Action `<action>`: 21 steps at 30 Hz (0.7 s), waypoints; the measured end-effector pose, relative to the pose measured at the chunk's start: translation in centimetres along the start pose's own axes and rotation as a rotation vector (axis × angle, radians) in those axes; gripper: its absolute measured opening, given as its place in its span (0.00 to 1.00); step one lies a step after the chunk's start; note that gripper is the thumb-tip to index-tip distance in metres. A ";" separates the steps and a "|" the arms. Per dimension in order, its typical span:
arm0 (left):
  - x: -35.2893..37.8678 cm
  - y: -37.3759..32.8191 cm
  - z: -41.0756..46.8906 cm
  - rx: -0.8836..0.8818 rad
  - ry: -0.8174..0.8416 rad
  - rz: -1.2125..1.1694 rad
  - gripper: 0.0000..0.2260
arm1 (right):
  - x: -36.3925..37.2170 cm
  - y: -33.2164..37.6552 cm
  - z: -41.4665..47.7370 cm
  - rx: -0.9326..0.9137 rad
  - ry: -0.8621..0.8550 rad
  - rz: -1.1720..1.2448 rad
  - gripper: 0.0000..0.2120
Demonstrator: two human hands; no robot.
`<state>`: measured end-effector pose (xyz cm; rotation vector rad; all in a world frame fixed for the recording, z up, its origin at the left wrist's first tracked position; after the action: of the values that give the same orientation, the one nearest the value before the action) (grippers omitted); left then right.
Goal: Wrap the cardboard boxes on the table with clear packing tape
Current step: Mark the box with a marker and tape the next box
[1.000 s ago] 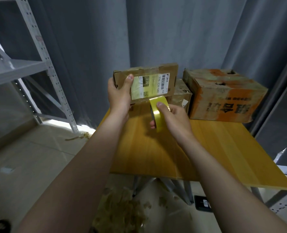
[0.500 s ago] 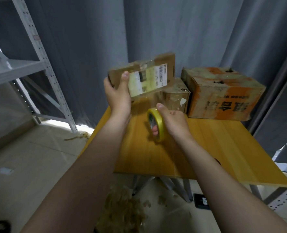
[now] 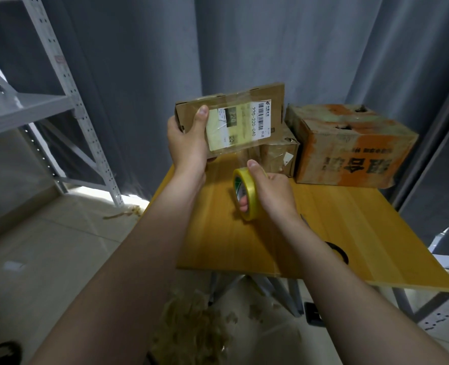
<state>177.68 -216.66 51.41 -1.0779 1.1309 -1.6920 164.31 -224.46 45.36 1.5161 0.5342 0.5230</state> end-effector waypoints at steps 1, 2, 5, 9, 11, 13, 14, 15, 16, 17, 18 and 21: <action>0.0 0.0 0.0 -0.012 0.001 -0.008 0.15 | -0.1 0.0 0.0 -0.003 -0.002 0.000 0.27; 0.0 -0.1 0.1 -0.020 -0.001 -0.007 0.14 | -0.1 0.0 0.1 -0.006 -0.004 -0.002 0.27; 0.2 -0.4 -0.1 -0.043 0.001 0.006 0.13 | 0.0 -0.2 0.4 -0.001 -0.009 0.008 0.29; 0.4 -0.8 -0.4 -0.133 0.023 -0.007 0.16 | -0.2 -0.2 0.5 -0.003 -0.018 0.027 0.28; 0.3 -1.0 -0.6 -0.208 0.059 0.015 0.16 | -0.3 -0.2 0.5 -0.009 -0.021 0.022 0.27; 0.1 -0.9 -0.8 -0.285 0.085 0.035 0.16 | -0.4 -0.4 0.5 -0.012 -0.029 0.013 0.27; -0.1 -0.9 -0.8 -0.318 0.092 0.042 0.17 | -0.4 -0.4 0.5 -0.011 -0.034 0.009 0.27; -0.3 -0.8 -0.7 -0.345 0.099 0.044 0.17 | -0.3 -0.5 0.5 -0.008 -0.037 0.008 0.26; -0.4 -0.6 -0.6 -0.366 0.110 0.045 0.18 | -0.3 -0.5 0.5 -0.005 -0.036 0.010 0.26; -0.5 -0.6 -0.6 -0.385 0.126 0.051 0.19 | -0.2 -0.6 0.5 -0.006 -0.035 0.012 0.26; -0.6 -0.5 -0.5 -0.403 0.143 0.065 0.19 | -0.2 -0.6 0.5 -0.011 -0.034 0.011 0.25; -0.8 -0.2 -0.6 -0.488 0.165 0.092 0.17 | -0.2 -0.6 0.4 -0.033 -0.047 0.002 0.24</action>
<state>177.33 -215.67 51.33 -1.1675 1.7333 -1.4887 164.34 -224.87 44.71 1.4945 0.4857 0.4949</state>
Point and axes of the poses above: each hand's wrist, its own z-axis towards the middle knuckle, its own x-axis out of the palm, y = z × x, the point moved 1 cm from there along z, towards the middle knuckle, and after that the axes turned 5 degrees about z, right-handed, at the moved point
